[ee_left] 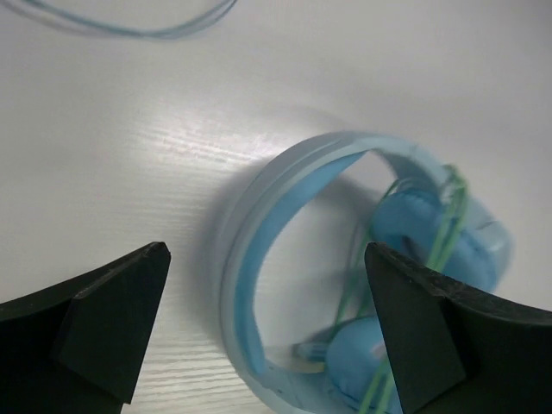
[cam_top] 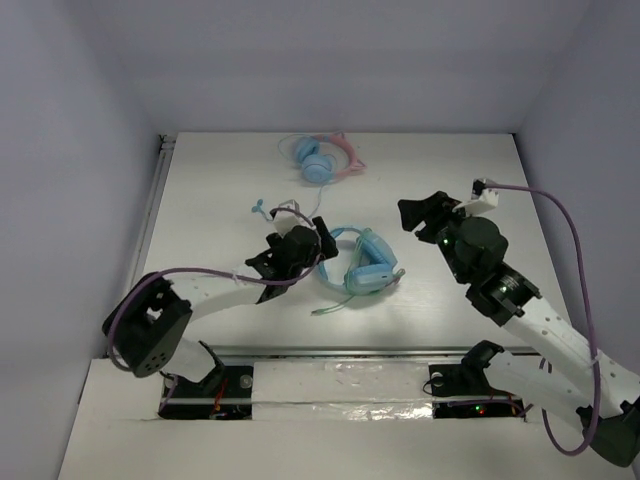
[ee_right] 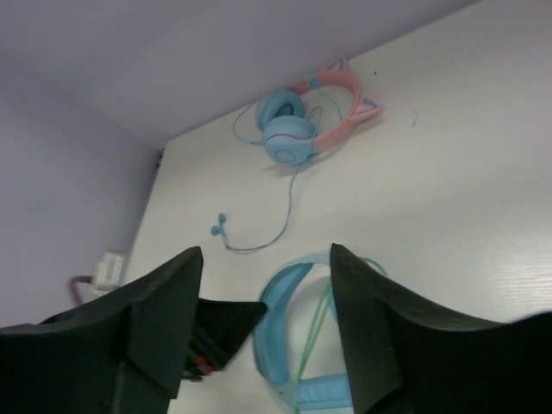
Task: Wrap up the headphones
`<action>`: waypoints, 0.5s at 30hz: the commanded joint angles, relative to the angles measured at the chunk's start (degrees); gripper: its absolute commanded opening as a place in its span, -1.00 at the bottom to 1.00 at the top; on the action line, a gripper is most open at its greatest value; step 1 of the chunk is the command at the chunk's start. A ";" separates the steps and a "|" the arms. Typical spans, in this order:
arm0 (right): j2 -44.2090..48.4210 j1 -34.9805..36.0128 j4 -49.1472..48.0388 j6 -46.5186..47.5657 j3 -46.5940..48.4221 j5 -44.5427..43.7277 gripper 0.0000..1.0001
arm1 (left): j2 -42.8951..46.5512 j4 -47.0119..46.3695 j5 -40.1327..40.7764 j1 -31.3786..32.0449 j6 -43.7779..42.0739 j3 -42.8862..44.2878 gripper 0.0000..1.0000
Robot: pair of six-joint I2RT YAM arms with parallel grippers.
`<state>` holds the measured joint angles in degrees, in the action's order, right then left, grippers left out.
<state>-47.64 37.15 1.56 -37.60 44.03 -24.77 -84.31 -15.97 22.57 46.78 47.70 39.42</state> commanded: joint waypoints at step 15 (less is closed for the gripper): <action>19.15 -0.06 20.75 3.60 7.82 -16.53 0.99 | 36.23 13.23 8.99 0.15 -13.25 7.16 0.98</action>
<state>-30.59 37.15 16.97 -34.09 49.21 -35.70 -51.27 -6.39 29.76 46.78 37.52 44.05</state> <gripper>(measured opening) 0.994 0.990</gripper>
